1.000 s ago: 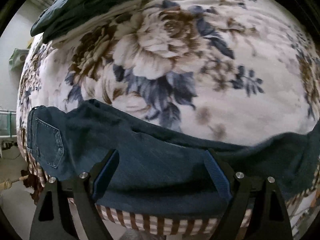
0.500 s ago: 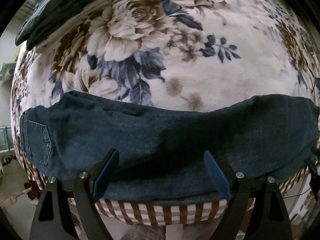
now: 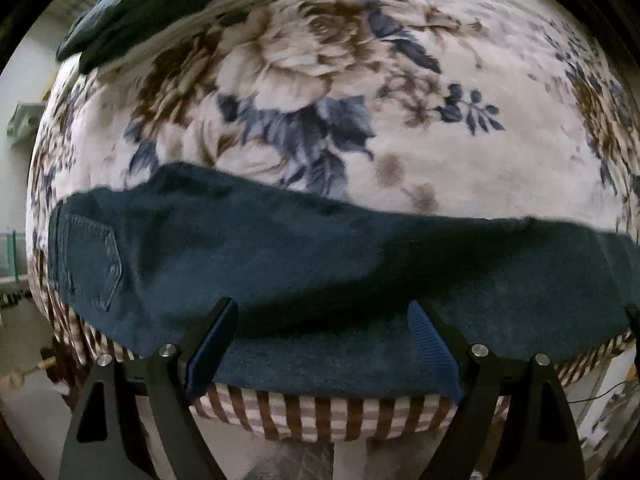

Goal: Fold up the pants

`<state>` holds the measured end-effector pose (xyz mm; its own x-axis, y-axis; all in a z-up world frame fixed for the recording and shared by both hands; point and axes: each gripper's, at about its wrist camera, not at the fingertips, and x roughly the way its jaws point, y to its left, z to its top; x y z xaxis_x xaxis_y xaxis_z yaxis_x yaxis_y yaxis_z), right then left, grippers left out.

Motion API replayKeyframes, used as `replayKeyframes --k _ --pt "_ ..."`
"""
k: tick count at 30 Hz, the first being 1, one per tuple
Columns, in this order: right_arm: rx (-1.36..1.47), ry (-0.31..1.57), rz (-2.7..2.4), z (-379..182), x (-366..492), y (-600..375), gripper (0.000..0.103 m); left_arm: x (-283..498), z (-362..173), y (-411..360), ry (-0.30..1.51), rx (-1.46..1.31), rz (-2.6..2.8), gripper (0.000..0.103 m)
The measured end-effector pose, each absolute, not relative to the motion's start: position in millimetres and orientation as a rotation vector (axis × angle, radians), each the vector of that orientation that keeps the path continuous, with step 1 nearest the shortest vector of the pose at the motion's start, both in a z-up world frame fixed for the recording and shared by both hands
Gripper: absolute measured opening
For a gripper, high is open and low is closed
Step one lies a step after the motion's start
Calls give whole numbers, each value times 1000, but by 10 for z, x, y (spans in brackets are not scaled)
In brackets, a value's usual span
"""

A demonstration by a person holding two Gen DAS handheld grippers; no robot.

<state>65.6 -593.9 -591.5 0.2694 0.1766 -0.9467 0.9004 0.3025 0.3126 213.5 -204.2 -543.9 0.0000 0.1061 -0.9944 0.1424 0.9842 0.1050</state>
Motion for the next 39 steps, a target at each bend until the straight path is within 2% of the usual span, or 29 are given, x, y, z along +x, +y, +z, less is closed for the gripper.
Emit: replayKeyframes --k 5,7,9,10,11,13,16,24,29,34,35,36,37,38,39 --pt "1165 1280 -691 -6100 438 -6039 3 2064 -5607 -1932 1609 191 -6 86" --pt "1157 1388 -706 -6385 373 -6063 12 2032 -5640 -1847 1615 179 3 86" --pt "1227 1427 -722 -6504 273 -6065 14 2009 -5611 -1733 1606 160 11 86" --pt "1243 1410 -730 -6466 242 -6050 22 1999 -5582 -1665 1595 152 22 86" --pt "1224 1407 -735 -6390 241 -6013 35 1989 -5541 -1560 1579 136 33 86" --pt "1145 1407 -722 -6182 340 -5850 41 1982 -5460 -1291 1558 87 64 86" --pt "1058 1447 -619 -6008 624 -5460 41 1973 -5376 -822 1549 -13 115 86" --pt "992 1617 -120 -6005 1573 -3236 41 1874 -5352 1090 1523 -221 347 86" --pt "1116 1696 -47 -6300 1575 -2036 41 1860 -5446 2148 1481 -299 418 86" --pt "1213 1663 -218 -6551 1384 -1566 41 1991 -5846 2769 1504 -510 350 86" --pt "1230 1648 -250 -6577 1345 -1542 40 2027 -5943 2849 1502 -552 332 81" --pt "1245 1626 -276 -6594 1302 -1516 37 2063 -6025 2899 1489 -593 301 60" --pt "1242 1609 -308 -6599 1277 -1499 16 2095 -6079 2911 1478 -621 265 46" --pt "1210 1598 -356 -6581 1233 -1489 11 2125 -6118 2917 1473 -640 240 24" --pt "1218 1581 -372 -6555 1184 -1486 9 2134 -6108 2878 1469 -627 241 22"
